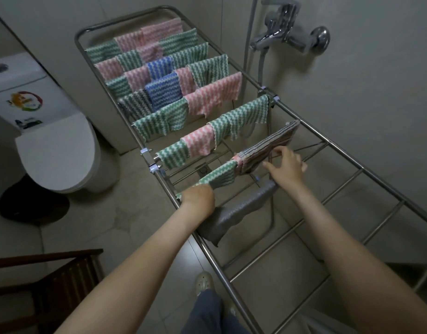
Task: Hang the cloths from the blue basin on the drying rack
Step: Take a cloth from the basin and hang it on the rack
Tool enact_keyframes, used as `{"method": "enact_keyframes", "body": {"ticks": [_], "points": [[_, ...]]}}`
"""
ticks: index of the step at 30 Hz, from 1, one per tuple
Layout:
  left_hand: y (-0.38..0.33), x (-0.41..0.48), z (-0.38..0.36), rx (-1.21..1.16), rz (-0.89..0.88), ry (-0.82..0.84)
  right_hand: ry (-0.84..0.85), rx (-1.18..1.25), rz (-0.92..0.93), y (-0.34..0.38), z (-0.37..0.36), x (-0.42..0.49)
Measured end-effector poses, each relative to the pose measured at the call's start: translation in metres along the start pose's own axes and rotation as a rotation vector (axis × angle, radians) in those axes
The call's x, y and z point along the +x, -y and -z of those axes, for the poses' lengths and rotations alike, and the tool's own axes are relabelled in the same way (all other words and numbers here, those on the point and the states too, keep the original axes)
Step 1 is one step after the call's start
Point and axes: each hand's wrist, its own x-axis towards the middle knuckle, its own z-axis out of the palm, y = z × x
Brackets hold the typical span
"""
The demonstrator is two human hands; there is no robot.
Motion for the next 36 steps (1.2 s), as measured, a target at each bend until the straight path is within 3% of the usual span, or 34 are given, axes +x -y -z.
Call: {"method": "enact_keyframes", "body": {"ticks": [3,6,9,12,16,19,22,24,26,29,36], "points": [[-0.013,0.006,0.005,-0.045,-0.095,0.026,-0.145,0.010,-0.009,-0.006,0.007,-0.005],[-0.025,0.008,0.012,-0.273,-0.289,0.116,-0.252,0.269,-0.080,-0.014,0.017,-0.014],[-0.033,0.007,0.016,-0.374,-0.408,0.224,-0.125,0.517,-0.269,-0.016,0.022,-0.023],[-0.038,0.011,0.017,-0.344,-0.449,0.205,-0.007,0.634,-0.382,-0.026,0.022,-0.027],[-0.038,0.011,0.025,-0.329,-0.449,0.160,0.120,0.628,-0.284,-0.029,0.026,-0.029],[-0.040,0.013,0.028,-0.306,-0.379,0.068,0.080,0.636,-0.202,-0.032,0.025,-0.024],[-0.042,0.012,0.028,-0.381,-0.309,0.004,-0.021,0.389,-0.135,-0.034,0.026,-0.015],[-0.044,0.007,0.028,-0.422,-0.321,0.116,-0.024,0.073,0.036,-0.033,0.029,-0.018],[-0.046,0.001,0.025,-0.318,-0.377,0.259,0.144,-0.054,0.271,-0.027,0.029,-0.025],[-0.046,-0.007,0.019,-0.105,-0.423,0.314,0.383,-0.271,0.467,-0.029,0.021,-0.037],[-0.036,-0.025,0.020,0.000,-0.354,0.361,0.363,-0.465,0.611,-0.015,0.013,-0.050]]}}
